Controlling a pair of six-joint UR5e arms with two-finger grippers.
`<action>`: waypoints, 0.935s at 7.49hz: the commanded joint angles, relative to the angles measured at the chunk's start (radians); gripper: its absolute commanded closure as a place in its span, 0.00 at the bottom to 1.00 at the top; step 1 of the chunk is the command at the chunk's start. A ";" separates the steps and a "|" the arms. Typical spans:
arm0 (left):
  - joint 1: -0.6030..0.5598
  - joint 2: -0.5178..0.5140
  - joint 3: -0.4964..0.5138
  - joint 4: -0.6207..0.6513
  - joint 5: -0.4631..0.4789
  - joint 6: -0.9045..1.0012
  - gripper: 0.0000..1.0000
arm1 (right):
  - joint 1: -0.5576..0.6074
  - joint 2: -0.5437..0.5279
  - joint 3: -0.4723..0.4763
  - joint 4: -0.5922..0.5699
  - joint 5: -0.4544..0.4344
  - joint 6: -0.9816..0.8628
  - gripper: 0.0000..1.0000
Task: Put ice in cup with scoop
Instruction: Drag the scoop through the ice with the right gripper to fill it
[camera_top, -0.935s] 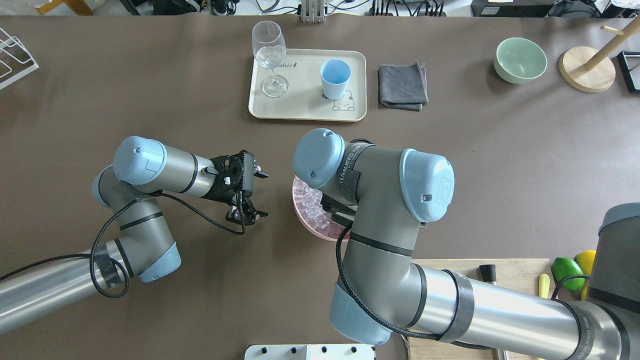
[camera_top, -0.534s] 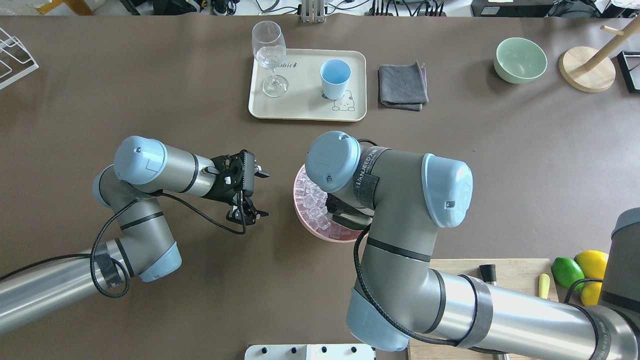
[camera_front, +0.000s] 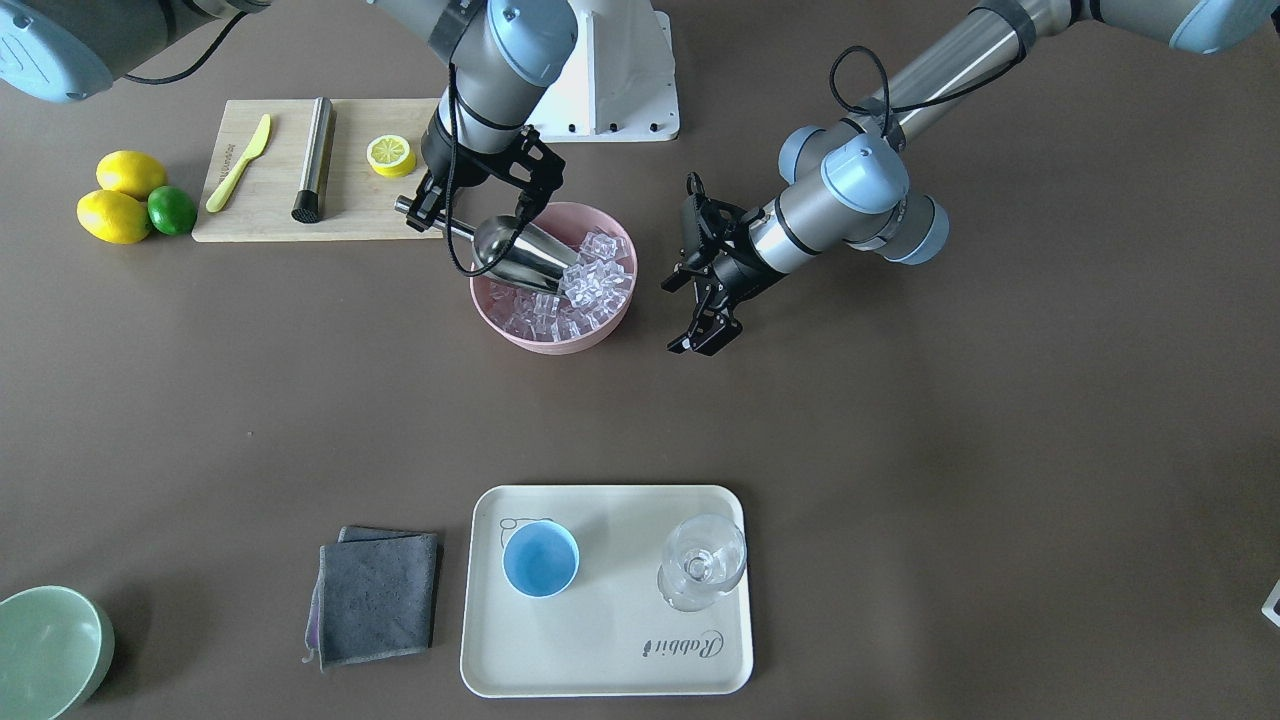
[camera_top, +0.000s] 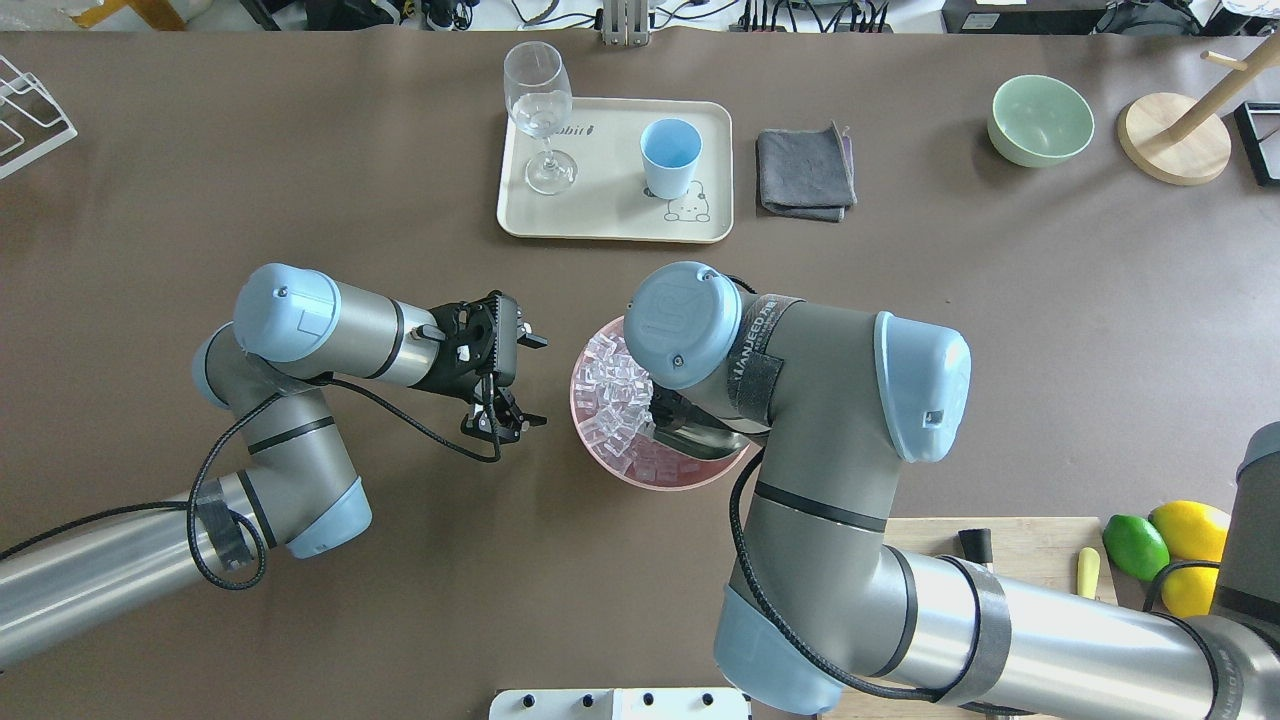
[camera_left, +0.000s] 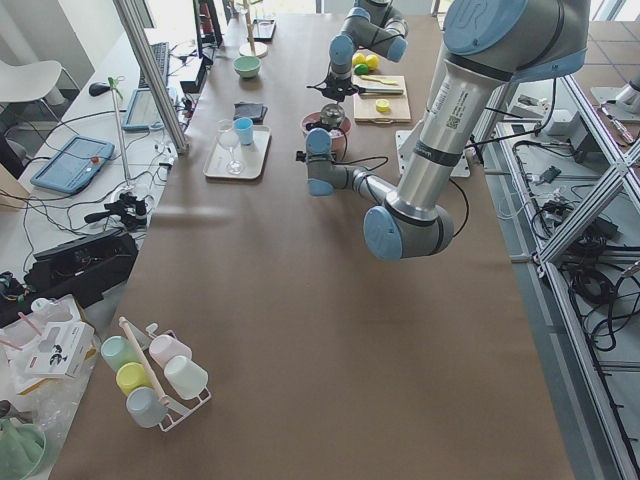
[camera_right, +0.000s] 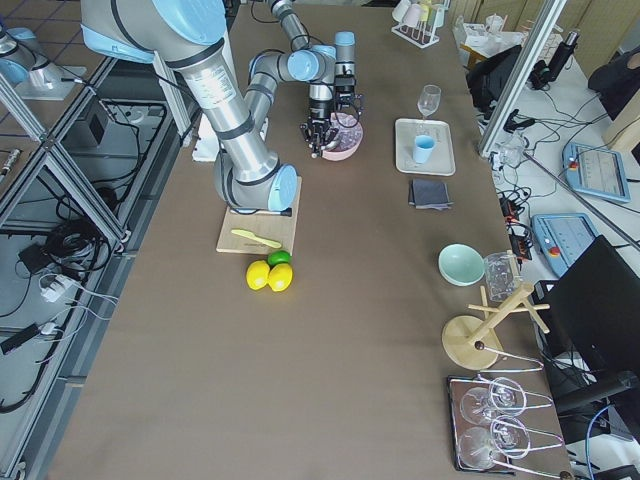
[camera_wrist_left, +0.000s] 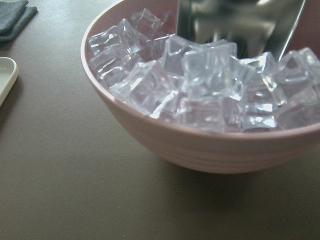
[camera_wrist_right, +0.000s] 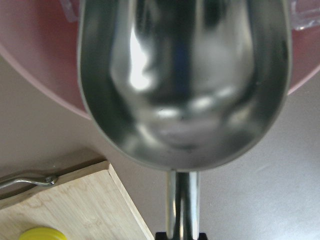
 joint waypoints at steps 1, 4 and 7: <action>-0.004 -0.002 0.000 0.000 0.000 0.000 0.01 | 0.000 -0.038 0.005 0.088 0.001 0.000 1.00; -0.013 -0.002 -0.002 0.000 0.000 0.001 0.01 | 0.000 -0.058 0.010 0.134 0.002 -0.003 1.00; -0.015 -0.002 -0.002 0.000 0.002 0.001 0.01 | 0.000 -0.112 0.039 0.220 0.004 -0.002 1.00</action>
